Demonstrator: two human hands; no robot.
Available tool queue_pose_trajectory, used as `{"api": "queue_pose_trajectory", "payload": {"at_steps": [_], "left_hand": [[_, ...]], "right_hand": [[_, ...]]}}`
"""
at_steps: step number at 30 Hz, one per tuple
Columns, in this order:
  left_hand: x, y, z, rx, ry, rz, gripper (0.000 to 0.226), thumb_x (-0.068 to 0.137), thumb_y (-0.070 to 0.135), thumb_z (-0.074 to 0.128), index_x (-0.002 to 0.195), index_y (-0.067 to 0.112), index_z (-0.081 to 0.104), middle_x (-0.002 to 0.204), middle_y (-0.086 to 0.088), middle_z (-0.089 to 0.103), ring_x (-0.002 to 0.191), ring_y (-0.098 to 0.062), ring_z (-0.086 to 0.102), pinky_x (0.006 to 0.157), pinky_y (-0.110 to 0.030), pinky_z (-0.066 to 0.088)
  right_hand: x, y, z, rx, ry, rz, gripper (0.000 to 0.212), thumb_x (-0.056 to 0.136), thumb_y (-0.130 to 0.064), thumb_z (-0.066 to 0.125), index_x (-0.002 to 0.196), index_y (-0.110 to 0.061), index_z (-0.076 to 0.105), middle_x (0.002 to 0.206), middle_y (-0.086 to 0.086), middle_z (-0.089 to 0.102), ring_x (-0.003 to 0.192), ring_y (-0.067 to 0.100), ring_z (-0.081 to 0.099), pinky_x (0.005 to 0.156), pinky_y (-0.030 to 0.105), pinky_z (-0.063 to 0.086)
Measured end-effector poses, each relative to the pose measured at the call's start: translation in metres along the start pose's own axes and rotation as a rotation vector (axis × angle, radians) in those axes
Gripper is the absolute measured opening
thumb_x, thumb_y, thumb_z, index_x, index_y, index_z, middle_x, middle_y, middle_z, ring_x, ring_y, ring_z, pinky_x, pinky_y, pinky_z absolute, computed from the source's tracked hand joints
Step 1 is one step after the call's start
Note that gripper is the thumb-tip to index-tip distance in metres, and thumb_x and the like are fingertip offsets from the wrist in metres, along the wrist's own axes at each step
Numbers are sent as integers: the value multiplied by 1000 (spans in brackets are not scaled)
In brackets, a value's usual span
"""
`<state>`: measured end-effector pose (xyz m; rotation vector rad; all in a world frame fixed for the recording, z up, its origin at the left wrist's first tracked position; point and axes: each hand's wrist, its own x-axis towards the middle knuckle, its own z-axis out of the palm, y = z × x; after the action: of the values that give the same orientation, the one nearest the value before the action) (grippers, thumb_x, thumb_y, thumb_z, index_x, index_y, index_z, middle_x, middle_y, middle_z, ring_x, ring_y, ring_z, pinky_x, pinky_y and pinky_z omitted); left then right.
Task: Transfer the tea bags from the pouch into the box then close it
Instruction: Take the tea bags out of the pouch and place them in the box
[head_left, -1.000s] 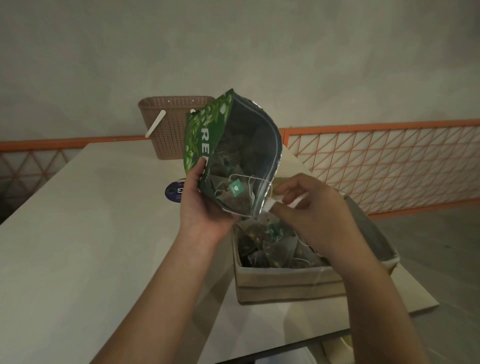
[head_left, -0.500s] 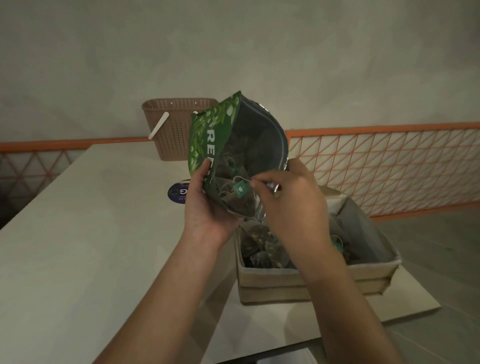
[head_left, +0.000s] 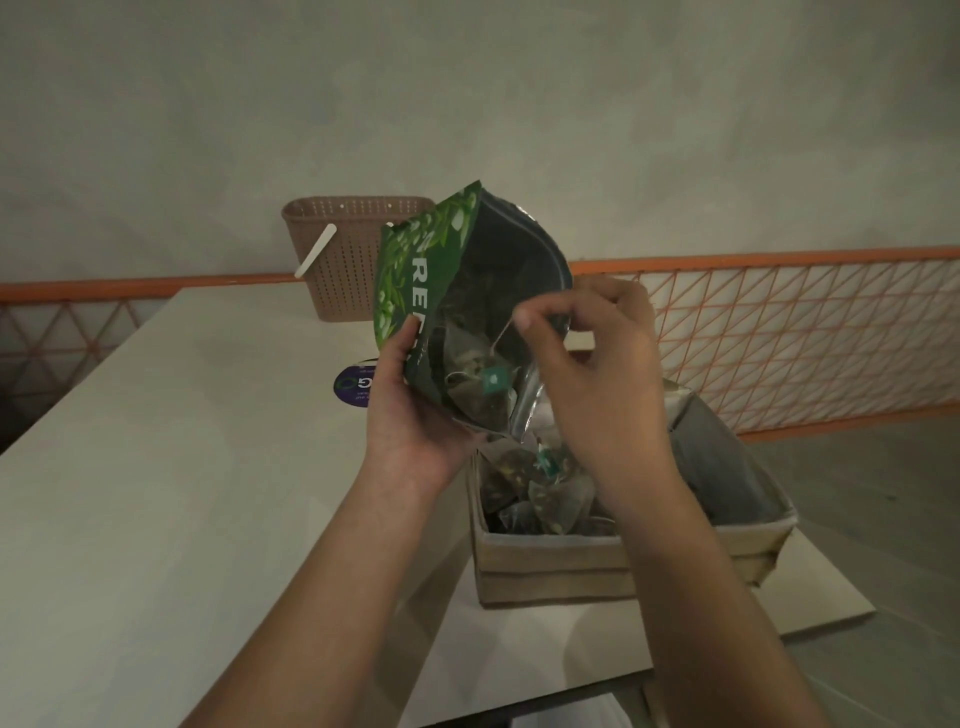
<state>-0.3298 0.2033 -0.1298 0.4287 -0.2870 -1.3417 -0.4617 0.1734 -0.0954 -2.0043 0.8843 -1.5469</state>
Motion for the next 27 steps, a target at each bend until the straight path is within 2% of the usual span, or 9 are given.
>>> {"api": "queue_pose_trajectory", "payload": {"at_steps": [2, 5, 6, 10, 14, 19, 22, 24, 27], "left_hand": [[2, 0, -2, -1, -3, -8, 58, 96, 52, 51, 142, 18, 61, 145, -12, 60, 138, -31, 52, 113, -44, 42], [4, 0, -4, -7, -18, -18, 57, 95, 52, 53, 140, 20, 63, 141, -14, 63, 135, -33, 55, 110, -46, 45], [5, 0, -5, -7, -17, -12, 56, 94, 51, 53, 138, 20, 64, 141, -14, 63, 135, -34, 56, 109, -46, 46], [9, 2, -7, -21, -27, -9, 59, 94, 48, 54, 145, 18, 58, 153, -12, 52, 144, -32, 46, 120, -45, 34], [12, 0, -5, -44, -61, -14, 55, 99, 50, 49, 140, 16, 62, 143, -14, 61, 137, -34, 54, 115, -47, 41], [13, -5, -1, -47, -53, -11, 53, 99, 49, 50, 138, 16, 64, 141, -13, 63, 137, -33, 54, 116, -46, 40], [12, -7, 0, -47, -52, -17, 53, 100, 49, 49, 138, 16, 64, 139, -15, 64, 134, -34, 56, 110, -47, 45], [11, -7, 0, -35, -51, -12, 54, 99, 50, 50, 139, 16, 63, 141, -15, 63, 135, -35, 55, 112, -48, 43], [12, -7, -2, -16, -40, -7, 55, 98, 50, 50, 141, 16, 62, 144, -14, 60, 138, -33, 52, 115, -47, 40]], "right_hand": [[3, -8, -6, 96, 77, -13, 4, 90, -30, 68, 93, -28, 70, 112, -9, 48, 111, 15, 51, 91, 36, 50], [7, -18, -21, 174, 151, -71, 3, 93, -27, 66, 94, -25, 68, 106, -6, 57, 95, 10, 56, 74, 19, 46], [7, -19, -27, 184, 146, -70, 4, 94, -26, 64, 95, -23, 67, 101, -6, 61, 89, 9, 57, 70, 17, 45], [11, -8, -48, 144, 80, 28, 7, 97, -25, 60, 97, -20, 65, 87, -5, 70, 68, 23, 60, 59, 32, 50], [7, 9, -60, 175, 52, 138, 8, 98, -20, 57, 97, -14, 62, 87, 0, 70, 55, 14, 58, 52, 23, 48], [-2, 32, -65, 72, -28, 191, 6, 97, -18, 58, 96, -18, 64, 90, -4, 68, 71, 18, 65, 61, 25, 53], [-7, 38, -65, 35, -22, 205, 6, 96, -18, 58, 95, -19, 64, 91, -8, 66, 75, 9, 64, 58, 12, 46], [-10, 41, -65, 20, 5, 213, 7, 96, -19, 58, 101, -22, 62, 102, -8, 63, 83, 1, 60, 63, 9, 45], [-17, 50, -67, -117, -17, 209, 21, 91, -17, 64, 111, -25, 63, 115, -9, 51, 100, 10, 54, 77, 20, 47]]}}
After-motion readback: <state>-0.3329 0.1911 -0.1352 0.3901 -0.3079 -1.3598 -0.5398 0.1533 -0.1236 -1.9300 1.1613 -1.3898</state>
